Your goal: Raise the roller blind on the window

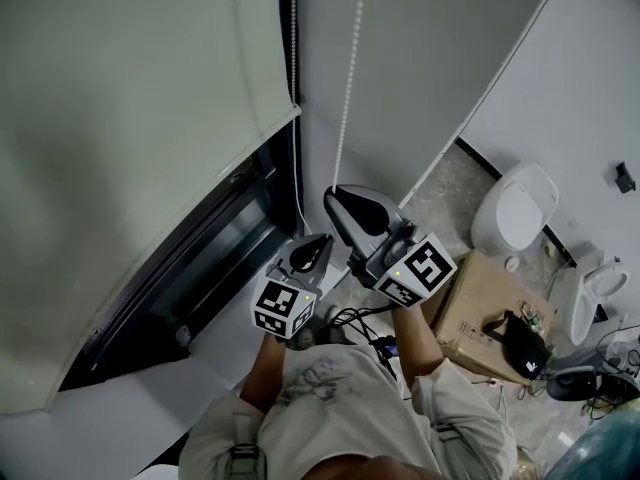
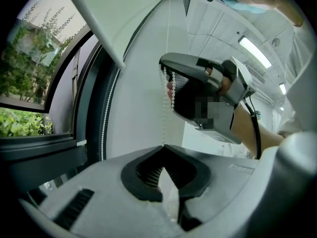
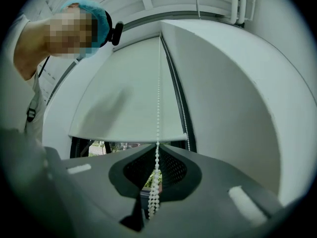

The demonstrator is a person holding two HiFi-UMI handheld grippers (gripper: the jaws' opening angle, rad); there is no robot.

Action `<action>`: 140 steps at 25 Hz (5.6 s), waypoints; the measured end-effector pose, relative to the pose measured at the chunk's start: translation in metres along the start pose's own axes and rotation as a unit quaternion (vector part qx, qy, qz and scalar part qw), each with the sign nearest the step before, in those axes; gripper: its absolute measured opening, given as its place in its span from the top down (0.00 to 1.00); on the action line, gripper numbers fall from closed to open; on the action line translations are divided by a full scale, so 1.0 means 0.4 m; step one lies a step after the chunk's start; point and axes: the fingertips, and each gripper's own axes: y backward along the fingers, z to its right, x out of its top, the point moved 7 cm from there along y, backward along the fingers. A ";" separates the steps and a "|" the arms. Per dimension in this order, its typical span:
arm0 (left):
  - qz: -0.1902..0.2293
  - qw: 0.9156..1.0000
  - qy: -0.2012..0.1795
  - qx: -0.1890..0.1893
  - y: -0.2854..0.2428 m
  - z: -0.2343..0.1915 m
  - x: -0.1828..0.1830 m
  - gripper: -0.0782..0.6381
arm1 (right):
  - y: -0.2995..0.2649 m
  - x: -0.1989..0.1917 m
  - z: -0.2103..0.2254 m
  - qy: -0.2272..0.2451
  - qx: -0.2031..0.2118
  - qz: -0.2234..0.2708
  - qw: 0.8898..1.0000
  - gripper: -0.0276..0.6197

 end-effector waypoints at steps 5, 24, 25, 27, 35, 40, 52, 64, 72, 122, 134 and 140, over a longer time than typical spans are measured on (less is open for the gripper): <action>-0.021 1.000 0.006 0.003 0.003 -0.003 -0.045 0.88 | 0.016 -0.043 -0.004 -0.008 -0.008 -0.017 1.000 0.92; -0.105 0.993 0.044 0.011 0.013 -0.053 -0.273 0.88 | 0.057 -0.269 -0.021 -0.071 -0.028 -0.102 0.992 0.92; -0.106 0.993 0.045 0.011 0.015 -0.053 -0.276 0.88 | 0.059 -0.273 -0.023 -0.073 -0.028 -0.103 0.992 0.92; -0.106 0.993 0.042 0.011 0.020 -0.051 -0.279 0.88 | 0.062 -0.275 -0.026 -0.076 -0.028 -0.103 0.991 0.92; -0.096 0.995 0.027 0.005 0.051 -0.043 -0.257 0.84 | 0.056 -0.273 -0.031 -0.079 -0.027 -0.096 0.992 0.92; -0.062 0.998 0.020 0.001 0.084 -0.033 -0.182 0.78 | 0.056 -0.276 -0.033 -0.079 -0.028 -0.094 0.992 0.92; 0.054 0.997 -0.048 0.002 0.124 -0.021 0.112 0.78 | 0.064 -0.274 -0.021 -0.081 -0.032 -0.093 0.992 0.92; 0.141 0.983 -0.118 -0.029 0.062 0.002 0.359 0.78 | 0.051 -0.277 -0.038 -0.079 -0.027 -0.094 0.992 0.92; 0.141 0.984 -0.105 -0.019 0.056 -0.008 0.362 0.86 | 0.049 -0.273 -0.049 -0.070 -0.026 -0.096 0.993 0.92; 0.058 0.998 -0.024 -0.007 0.067 -0.034 0.111 0.86 | 0.150 -0.440 -0.100 -0.078 -0.019 -0.182 0.980 0.86; 0.060 0.998 -0.023 -0.008 0.060 -0.027 0.111 0.86 | 0.116 -0.183 -0.078 -0.036 -0.006 -0.065 0.997 0.84; 0.059 0.998 -0.023 -0.008 0.057 -0.028 0.109 0.86 | 0.063 -0.066 -0.062 0.001 0.011 -0.020 1.000 0.83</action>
